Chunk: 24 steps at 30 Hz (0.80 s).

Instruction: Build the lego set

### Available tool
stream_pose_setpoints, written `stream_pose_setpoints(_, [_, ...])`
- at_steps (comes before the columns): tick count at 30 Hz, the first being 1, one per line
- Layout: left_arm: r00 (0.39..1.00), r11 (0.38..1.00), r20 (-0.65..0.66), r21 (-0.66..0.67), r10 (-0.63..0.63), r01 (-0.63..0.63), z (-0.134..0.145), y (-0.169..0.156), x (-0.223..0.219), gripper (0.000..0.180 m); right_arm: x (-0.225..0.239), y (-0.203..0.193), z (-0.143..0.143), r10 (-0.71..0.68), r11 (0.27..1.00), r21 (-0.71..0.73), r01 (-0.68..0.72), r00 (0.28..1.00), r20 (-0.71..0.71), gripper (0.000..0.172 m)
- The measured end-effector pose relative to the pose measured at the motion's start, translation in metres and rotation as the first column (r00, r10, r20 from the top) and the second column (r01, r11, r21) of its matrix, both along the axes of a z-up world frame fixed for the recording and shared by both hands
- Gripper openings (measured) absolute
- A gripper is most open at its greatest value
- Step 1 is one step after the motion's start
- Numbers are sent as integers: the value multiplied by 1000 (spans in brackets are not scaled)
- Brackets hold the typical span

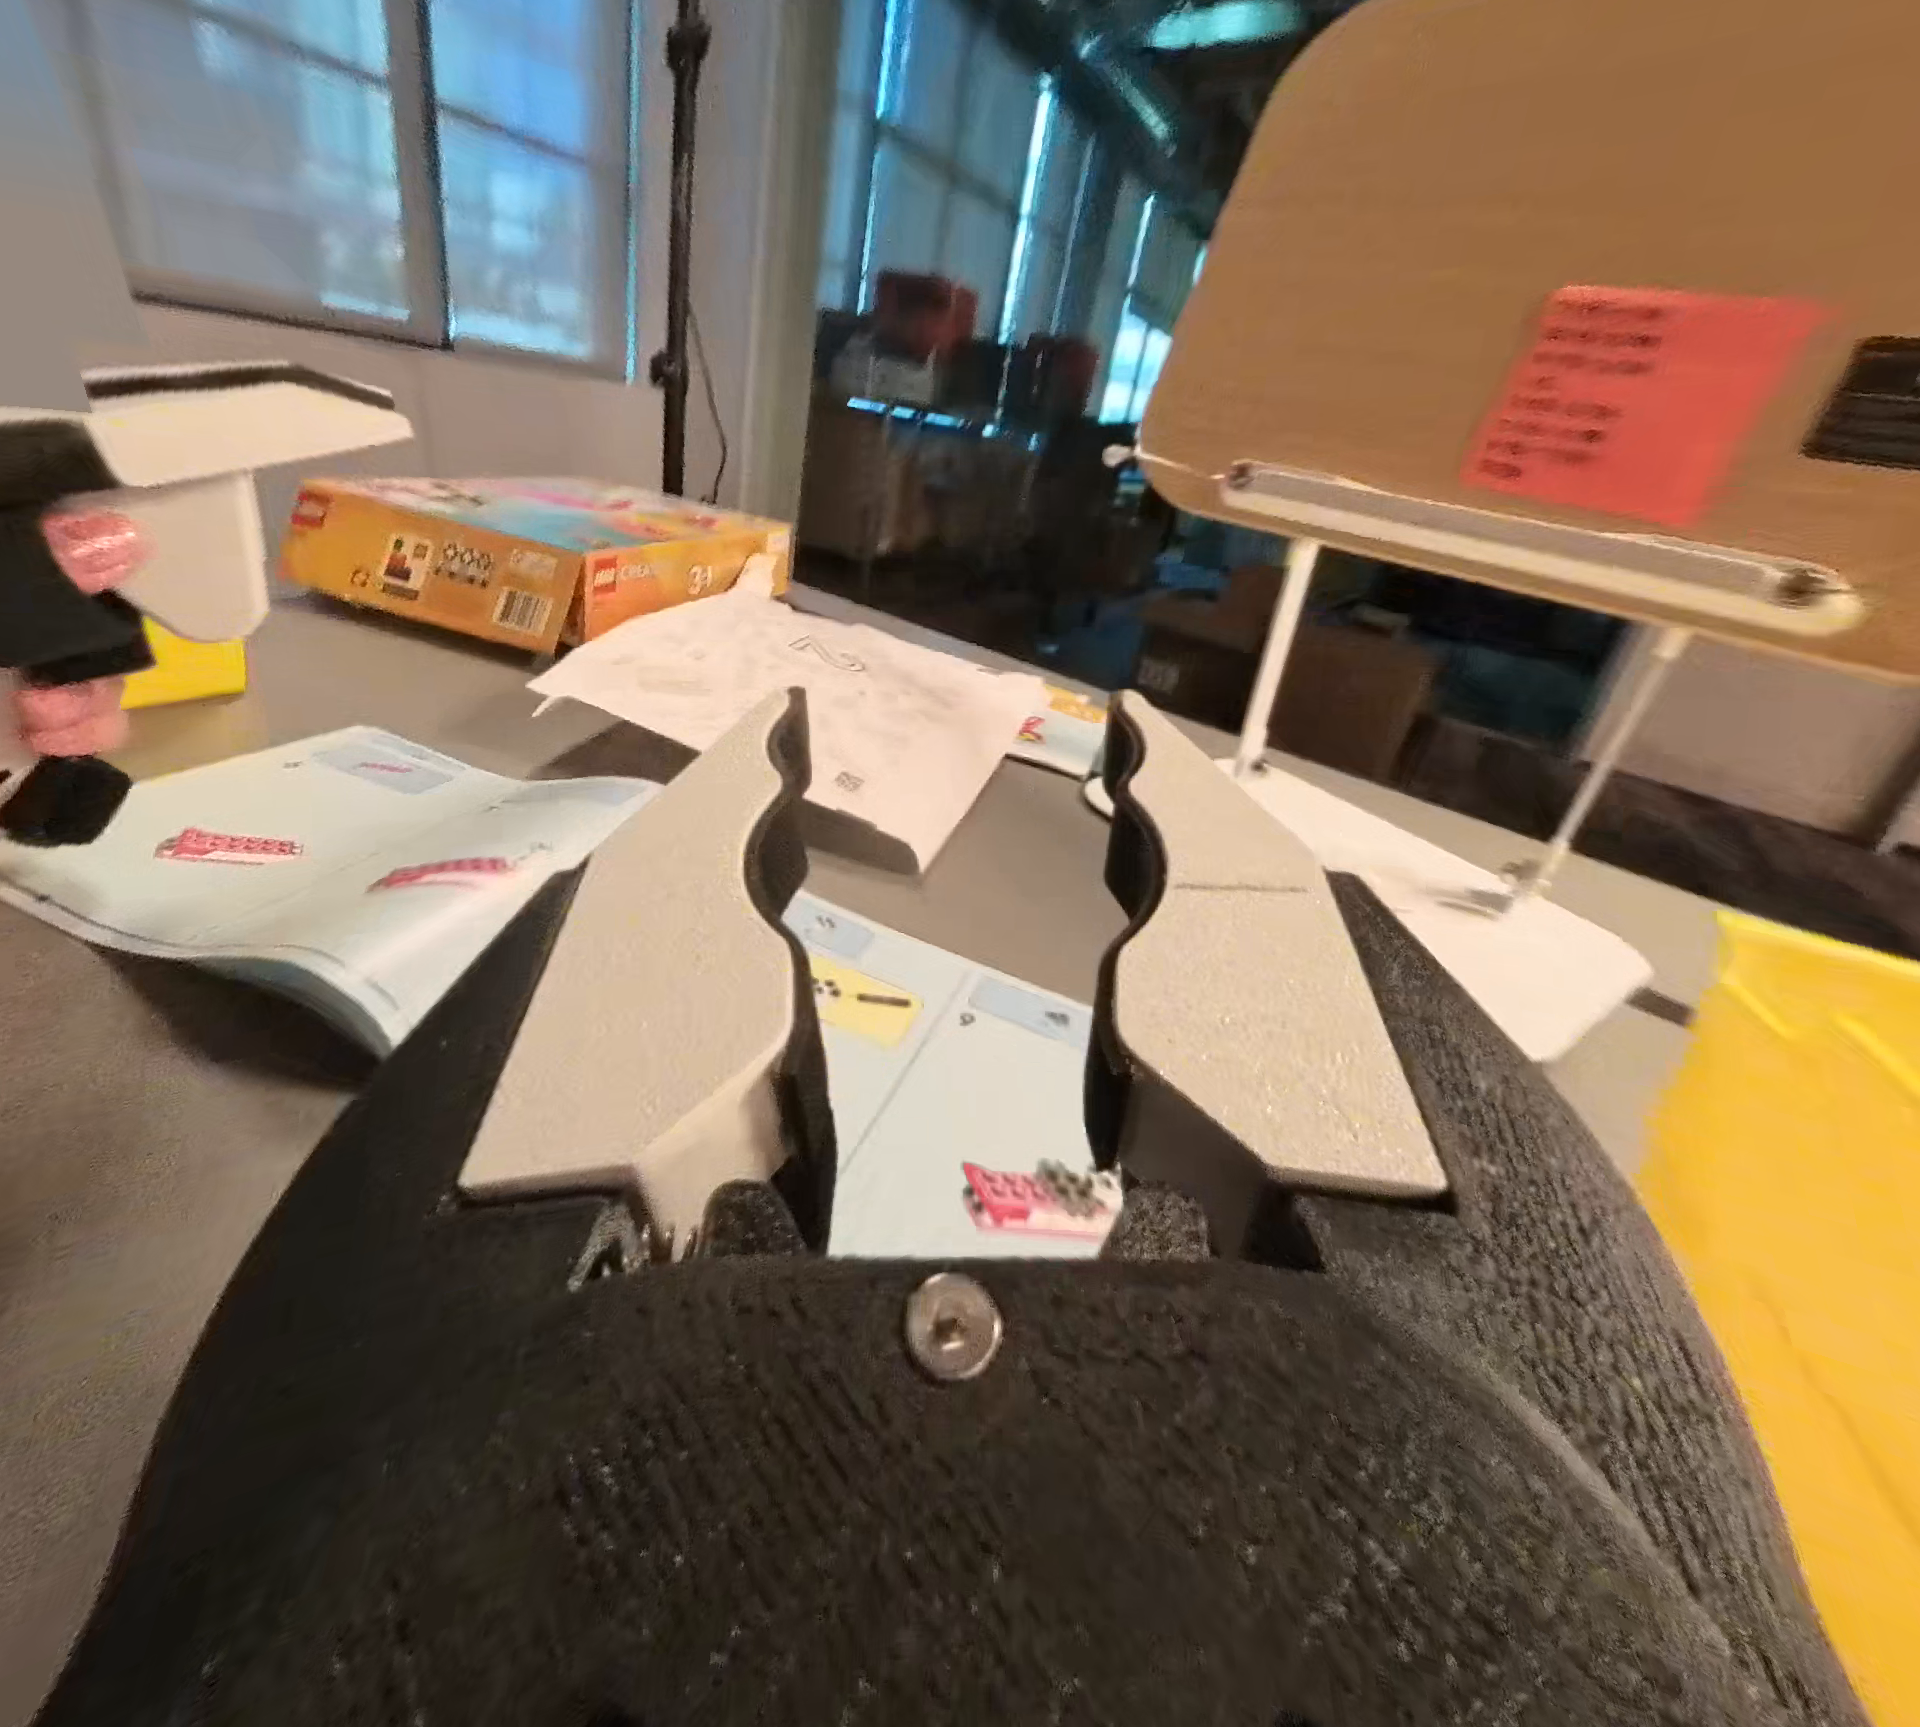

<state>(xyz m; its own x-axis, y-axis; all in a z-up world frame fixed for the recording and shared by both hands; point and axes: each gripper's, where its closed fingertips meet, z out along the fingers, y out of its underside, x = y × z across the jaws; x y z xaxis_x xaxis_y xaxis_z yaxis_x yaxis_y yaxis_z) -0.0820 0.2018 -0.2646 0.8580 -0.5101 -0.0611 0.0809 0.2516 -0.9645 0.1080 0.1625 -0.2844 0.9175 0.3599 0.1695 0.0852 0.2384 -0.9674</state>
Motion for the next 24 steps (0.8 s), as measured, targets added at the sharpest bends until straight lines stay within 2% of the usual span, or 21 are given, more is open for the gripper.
stream_pose_setpoints(3, [1000, 1000, -8, 14, 9, -9, 2, -1, -1, 29, 8, -16, 21, -20, 992, 121, 18, 1000, 13, 51])
stream_pose_setpoints(9, [993, 989, -77, 126, 91, -81, 18, -7, -17, 29, -2, -13, 16, -55, 978, 209, 21, 985, 161, 40])
stream_pose_setpoints(12, [994, 993, -52, 82, 91, -86, 11, -1, -20, 28, 9, -10, 18, -154, 964, 241, 108, 972, 180, 24])
stream_pose_setpoints(14, [996, 996, -17, 46, 84, -83, 8, 4, -23, 29, 19, -3, 12, -215, 961, 218, 169, 955, 205, 15])
stream_pose_setpoints(16, [994, 993, 15, 41, 108, -108, 11, 8, -33, 28, 21, 2, 5, -220, 967, 182, 181, 949, 226, 6])
stream_pose_setpoints(19, [987, 988, 60, 41, 148, -151, 16, 12, -52, 25, 19, 3, 3, -216, 968, 182, 174, 944, 249, 2])
stream_pose_setpoints(22, [980, 984, 95, -8, 177, -177, 13, 20, -64, 9, 17, 4, 1, -220, 968, 180, 175, 939, 266, 1])
stream_pose_setpoints(24, [981, 986, 99, -50, 166, -162, 7, 24, -62, 7, 17, 4, 1, -215, 969, 177, 171, 940, 264, 0])
